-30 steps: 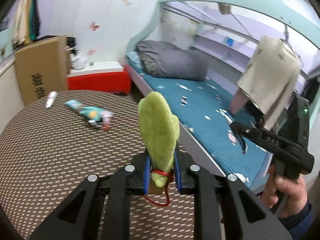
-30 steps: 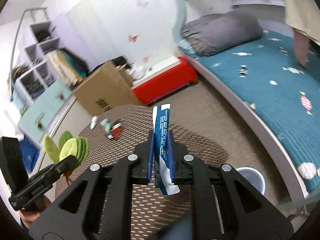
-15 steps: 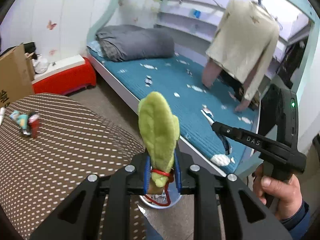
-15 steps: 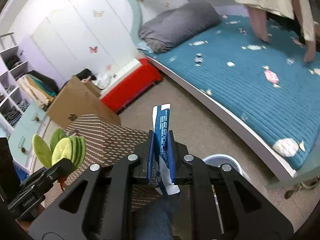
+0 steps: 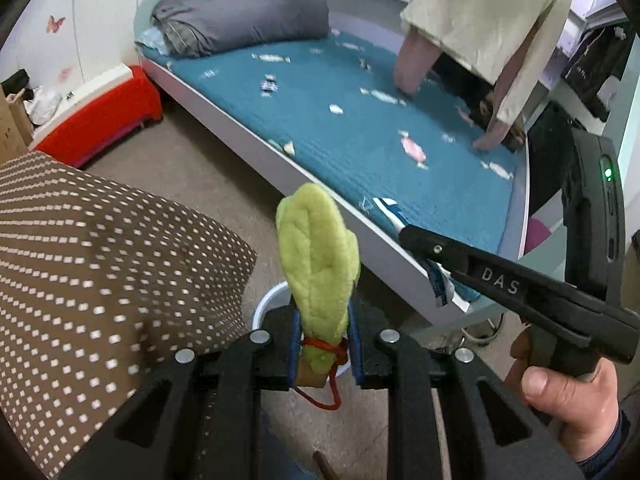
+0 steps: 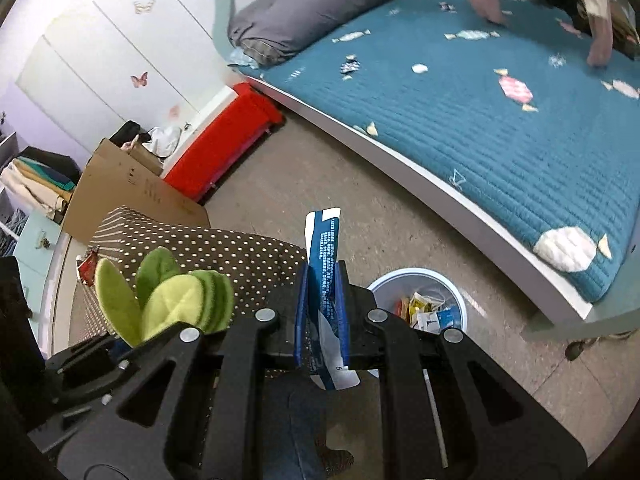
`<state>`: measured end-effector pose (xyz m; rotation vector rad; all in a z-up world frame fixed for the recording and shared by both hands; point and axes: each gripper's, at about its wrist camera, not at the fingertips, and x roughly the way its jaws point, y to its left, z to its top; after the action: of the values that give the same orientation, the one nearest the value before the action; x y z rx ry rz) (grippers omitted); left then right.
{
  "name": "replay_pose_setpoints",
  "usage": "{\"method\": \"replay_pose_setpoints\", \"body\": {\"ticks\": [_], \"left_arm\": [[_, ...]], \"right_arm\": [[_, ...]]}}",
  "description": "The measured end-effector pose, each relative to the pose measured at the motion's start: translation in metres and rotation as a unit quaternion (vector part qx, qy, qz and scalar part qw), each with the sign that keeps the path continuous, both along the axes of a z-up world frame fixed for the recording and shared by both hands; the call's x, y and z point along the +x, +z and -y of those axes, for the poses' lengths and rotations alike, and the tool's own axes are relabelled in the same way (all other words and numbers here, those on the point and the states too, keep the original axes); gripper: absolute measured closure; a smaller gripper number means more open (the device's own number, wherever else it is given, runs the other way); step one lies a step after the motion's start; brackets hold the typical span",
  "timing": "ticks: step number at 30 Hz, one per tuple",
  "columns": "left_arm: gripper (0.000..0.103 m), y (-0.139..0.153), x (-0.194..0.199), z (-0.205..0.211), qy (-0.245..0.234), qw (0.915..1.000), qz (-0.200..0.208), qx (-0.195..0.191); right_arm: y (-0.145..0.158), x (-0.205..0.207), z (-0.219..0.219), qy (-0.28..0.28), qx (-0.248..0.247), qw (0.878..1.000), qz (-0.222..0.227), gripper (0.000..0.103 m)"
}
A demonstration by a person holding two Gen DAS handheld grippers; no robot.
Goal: Collect trash
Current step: 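Carry the glove with the left tool while the right tool carries the toothpaste box, both releasing into the bucket, then move both open tools back over the table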
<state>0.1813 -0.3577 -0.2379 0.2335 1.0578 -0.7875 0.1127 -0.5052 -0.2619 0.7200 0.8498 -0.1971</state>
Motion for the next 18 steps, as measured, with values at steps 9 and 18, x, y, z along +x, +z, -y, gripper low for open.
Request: {"method": "replay_pose_setpoints", "body": {"ticks": [9, 18], "left_arm": [[0.014, -0.027, 0.011, 0.013, 0.001, 0.9994, -0.027, 0.02], [0.014, -0.008, 0.005, 0.002, 0.006, 0.9999, -0.011, 0.003]], "right_arm": [[-0.035, -0.001, 0.018, -0.038, 0.041, 0.998, -0.023, 0.029], [-0.035, -0.021, 0.026, -0.088, 0.043, 0.994, -0.038, 0.006]]}}
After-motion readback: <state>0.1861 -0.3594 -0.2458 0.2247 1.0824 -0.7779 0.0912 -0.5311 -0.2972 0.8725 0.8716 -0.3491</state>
